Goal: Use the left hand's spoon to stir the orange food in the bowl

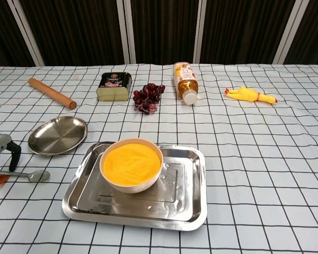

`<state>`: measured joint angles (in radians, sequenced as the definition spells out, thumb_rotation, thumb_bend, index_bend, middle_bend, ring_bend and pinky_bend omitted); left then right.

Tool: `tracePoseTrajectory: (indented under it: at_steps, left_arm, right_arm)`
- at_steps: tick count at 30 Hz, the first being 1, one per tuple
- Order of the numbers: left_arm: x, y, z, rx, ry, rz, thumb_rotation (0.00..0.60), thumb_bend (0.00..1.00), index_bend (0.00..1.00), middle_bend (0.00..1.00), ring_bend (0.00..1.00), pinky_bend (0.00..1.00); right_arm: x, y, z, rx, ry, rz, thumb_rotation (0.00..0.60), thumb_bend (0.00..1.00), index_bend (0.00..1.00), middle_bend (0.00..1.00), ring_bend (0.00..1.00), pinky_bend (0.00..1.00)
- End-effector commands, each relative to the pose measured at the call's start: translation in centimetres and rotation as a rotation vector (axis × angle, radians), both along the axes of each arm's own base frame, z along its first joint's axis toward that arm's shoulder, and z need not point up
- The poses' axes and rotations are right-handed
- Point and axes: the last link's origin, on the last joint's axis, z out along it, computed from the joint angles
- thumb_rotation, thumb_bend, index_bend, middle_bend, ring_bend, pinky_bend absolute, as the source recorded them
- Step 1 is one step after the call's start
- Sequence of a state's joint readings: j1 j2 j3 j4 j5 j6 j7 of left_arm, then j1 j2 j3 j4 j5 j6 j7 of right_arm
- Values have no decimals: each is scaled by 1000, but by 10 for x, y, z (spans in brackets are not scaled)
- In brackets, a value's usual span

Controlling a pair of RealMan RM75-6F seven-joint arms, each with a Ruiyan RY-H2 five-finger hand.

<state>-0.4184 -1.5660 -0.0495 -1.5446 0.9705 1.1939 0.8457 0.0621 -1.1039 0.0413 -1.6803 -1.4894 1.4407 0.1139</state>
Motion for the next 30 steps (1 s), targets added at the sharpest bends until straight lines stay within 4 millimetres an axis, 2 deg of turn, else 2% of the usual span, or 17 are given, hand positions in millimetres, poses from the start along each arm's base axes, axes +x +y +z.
tracePoseTrajectory:
  at_steps: [1, 8, 12, 17, 24, 30]
  left_arm:
    - [-1, -1, -1, -3, 0, 2, 600, 509, 522, 1000, 1000, 1000]
    - [-1, -1, 0, 3, -2, -1, 600, 527, 545, 1000, 1000, 1000]
    - [6, -1, 5, 11, -20, -26, 600, 527, 549, 1000, 1000, 1000]
    - [25, -2, 19, 26, -40, -90, 600, 527, 549, 1000, 1000, 1000]
    - [58, 1, 51, 37, -48, -141, 600, 528, 549, 1000, 1000, 1000]
    - [85, 12, 61, 38, -27, -153, 600, 527, 548, 1000, 1000, 1000]
  right_arm:
    - [0, 0, 0, -1, 0, 0, 600, 339, 0, 0, 0, 0]
    - [0, 0, 0, -1, -1, -1, 600, 339, 0, 0, 0, 0]
    - [0, 0, 0, -3, -2, -1, 600, 339, 0, 0, 0, 0]
    - [0, 0, 0, -2, -2, -1, 600, 339, 0, 0, 0, 0]
    - [1, 1, 0, -1, -3, 0, 600, 339, 0, 0, 0, 0]
    - [1, 1, -1, 3, -4, 0, 600, 339, 0, 0, 0, 0]
